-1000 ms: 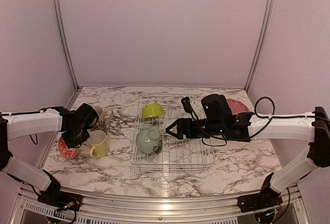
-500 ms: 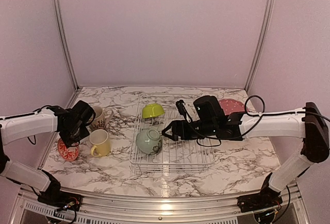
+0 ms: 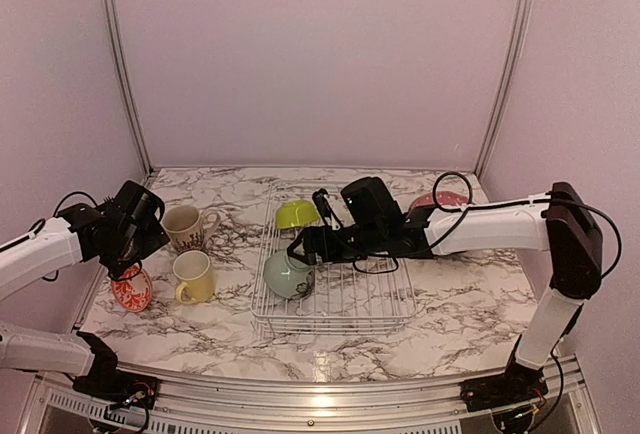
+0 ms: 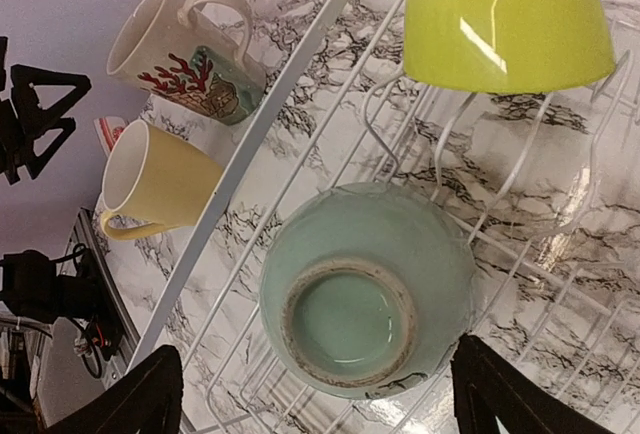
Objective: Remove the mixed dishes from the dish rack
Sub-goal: Place the bowl at the corner of the board.
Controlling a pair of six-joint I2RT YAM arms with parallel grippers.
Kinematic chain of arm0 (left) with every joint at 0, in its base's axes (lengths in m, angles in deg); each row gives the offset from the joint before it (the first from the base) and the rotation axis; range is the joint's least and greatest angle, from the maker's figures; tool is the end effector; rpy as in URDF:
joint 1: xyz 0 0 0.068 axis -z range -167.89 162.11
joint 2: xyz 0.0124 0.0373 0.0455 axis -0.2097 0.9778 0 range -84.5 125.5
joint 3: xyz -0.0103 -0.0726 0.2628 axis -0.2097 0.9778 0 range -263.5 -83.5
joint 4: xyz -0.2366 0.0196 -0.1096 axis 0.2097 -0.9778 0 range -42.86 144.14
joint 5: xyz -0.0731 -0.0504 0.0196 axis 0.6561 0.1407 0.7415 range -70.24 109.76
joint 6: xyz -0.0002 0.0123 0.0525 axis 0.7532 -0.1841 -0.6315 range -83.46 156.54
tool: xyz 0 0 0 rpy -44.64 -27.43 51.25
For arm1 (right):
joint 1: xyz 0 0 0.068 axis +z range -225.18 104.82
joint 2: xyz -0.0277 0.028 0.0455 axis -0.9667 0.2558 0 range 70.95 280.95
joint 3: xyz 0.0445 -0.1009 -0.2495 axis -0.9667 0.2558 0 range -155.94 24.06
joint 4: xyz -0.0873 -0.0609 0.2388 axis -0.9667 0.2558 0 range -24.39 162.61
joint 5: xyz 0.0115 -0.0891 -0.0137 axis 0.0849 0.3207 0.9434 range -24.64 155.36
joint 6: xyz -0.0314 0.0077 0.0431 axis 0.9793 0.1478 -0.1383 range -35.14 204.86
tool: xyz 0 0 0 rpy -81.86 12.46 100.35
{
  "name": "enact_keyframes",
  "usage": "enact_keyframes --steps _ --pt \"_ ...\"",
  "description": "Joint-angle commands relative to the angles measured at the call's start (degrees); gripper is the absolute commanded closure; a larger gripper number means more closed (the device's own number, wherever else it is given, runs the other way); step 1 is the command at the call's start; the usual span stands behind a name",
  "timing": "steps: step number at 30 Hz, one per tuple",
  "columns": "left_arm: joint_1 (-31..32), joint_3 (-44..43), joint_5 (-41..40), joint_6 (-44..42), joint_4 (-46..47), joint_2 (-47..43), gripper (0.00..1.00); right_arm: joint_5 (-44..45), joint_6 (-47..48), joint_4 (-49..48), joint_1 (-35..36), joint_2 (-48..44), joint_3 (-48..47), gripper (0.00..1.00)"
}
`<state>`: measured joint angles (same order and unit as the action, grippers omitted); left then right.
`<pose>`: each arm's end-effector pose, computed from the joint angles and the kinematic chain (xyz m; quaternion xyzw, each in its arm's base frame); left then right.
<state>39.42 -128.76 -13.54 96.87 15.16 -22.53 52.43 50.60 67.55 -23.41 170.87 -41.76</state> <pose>0.1922 -0.0774 0.2479 -0.3411 0.8538 0.0018 0.3934 0.2350 0.3112 0.2220 -0.1853 0.8674 0.3809 0.2612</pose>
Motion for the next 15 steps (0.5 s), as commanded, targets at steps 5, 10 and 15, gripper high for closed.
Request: enact_keyframes --steps 5,10,15 --pt "-0.37 1.49 2.37 -0.60 0.27 -1.34 0.01 -0.47 1.12 2.55 0.86 2.51 -2.96 0.10" --pt "-5.69 9.16 6.28 -2.08 7.50 -5.71 0.01 0.13 1.52 2.13 0.81 0.59 -1.45 0.10" --pt "-10.76 11.51 16.55 -6.30 15.66 -4.22 0.02 0.73 1.62 2.22 0.88 -0.96 -0.15 0.10"
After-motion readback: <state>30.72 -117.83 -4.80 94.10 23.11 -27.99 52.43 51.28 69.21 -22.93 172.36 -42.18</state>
